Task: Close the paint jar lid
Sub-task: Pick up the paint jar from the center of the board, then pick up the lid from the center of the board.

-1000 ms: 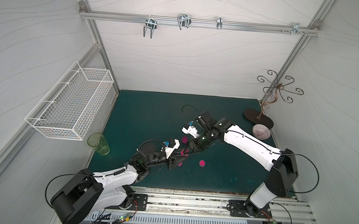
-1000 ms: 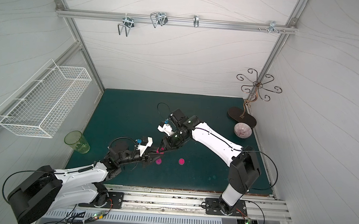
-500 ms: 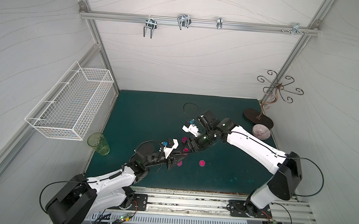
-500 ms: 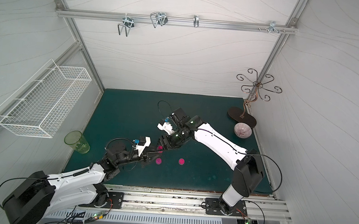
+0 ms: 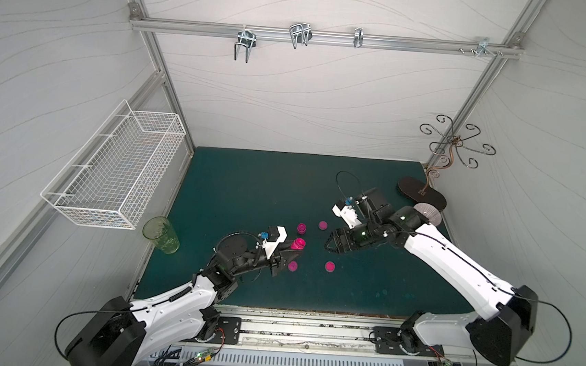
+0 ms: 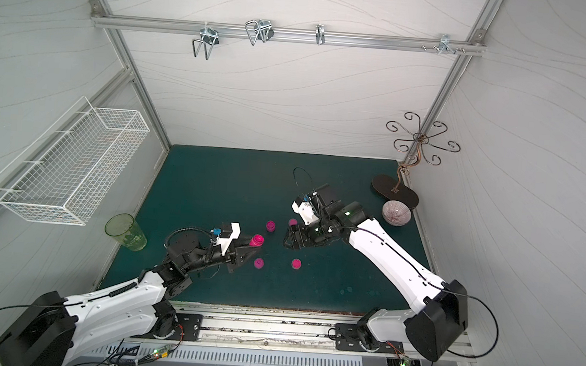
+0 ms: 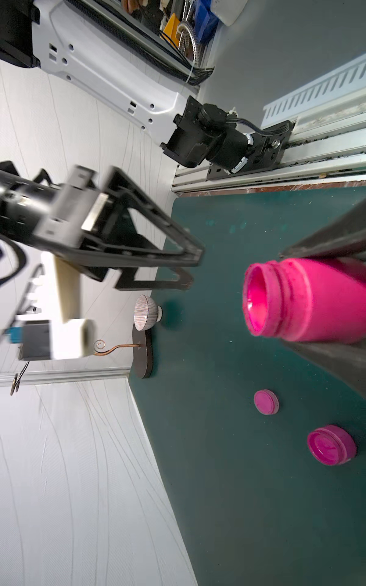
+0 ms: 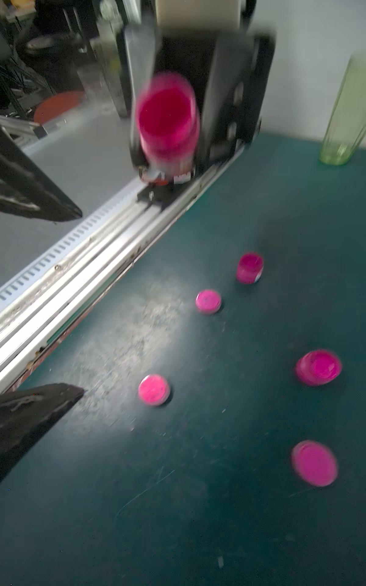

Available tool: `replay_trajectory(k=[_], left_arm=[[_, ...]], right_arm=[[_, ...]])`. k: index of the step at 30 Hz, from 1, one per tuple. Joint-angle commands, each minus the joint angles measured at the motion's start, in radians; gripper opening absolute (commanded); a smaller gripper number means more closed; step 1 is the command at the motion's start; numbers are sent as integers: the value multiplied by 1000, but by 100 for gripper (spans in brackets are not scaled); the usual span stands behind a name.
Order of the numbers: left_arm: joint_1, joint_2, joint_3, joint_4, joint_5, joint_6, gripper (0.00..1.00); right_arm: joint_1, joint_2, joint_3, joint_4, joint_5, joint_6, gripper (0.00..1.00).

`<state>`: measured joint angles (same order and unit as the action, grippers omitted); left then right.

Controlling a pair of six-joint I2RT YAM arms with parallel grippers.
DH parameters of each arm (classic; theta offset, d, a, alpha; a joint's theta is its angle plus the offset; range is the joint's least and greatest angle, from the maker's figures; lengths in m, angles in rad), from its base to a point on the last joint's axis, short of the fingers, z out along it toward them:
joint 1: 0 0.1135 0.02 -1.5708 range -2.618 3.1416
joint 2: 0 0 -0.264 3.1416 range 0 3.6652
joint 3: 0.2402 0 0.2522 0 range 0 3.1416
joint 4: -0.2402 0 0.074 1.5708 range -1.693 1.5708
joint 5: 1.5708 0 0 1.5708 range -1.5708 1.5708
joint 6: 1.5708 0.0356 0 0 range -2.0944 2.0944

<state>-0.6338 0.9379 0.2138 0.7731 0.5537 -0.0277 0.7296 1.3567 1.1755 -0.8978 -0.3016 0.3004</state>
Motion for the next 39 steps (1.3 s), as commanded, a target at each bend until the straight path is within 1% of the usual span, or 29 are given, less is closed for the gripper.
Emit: replay_trajectory(k=[1, 3, 6, 9, 15, 23, 31, 36, 39], left_arm=[[-4, -26, -1, 38, -15, 25, 0], [-6, -32, -2, 34, -18, 25, 0], [-6, -34, -4, 32, -20, 23, 0], [-7, -40, -5, 26, -21, 22, 0], [-9, -66, -10, 14, -33, 22, 0], [-10, -71, -10, 10, -36, 16, 0], [-10, -77, -6, -5, -39, 17, 0], [-11, -76, -5, -6, -41, 18, 0], [-11, -74, -5, -7, -42, 18, 0]], right_arm=[[52, 82, -57, -21, 183, 20, 81], [81, 142, -65, 2, 224, 24, 80], [104, 222, -59, 25, 284, 38, 74], [124, 300, -49, 39, 320, 41, 69], [131, 396, -37, 73, 374, 49, 64], [134, 448, -7, 112, 378, 60, 59], [139, 498, 18, 97, 388, 59, 50], [139, 494, 10, 86, 390, 57, 49], [142, 488, 6, 82, 379, 59, 46]])
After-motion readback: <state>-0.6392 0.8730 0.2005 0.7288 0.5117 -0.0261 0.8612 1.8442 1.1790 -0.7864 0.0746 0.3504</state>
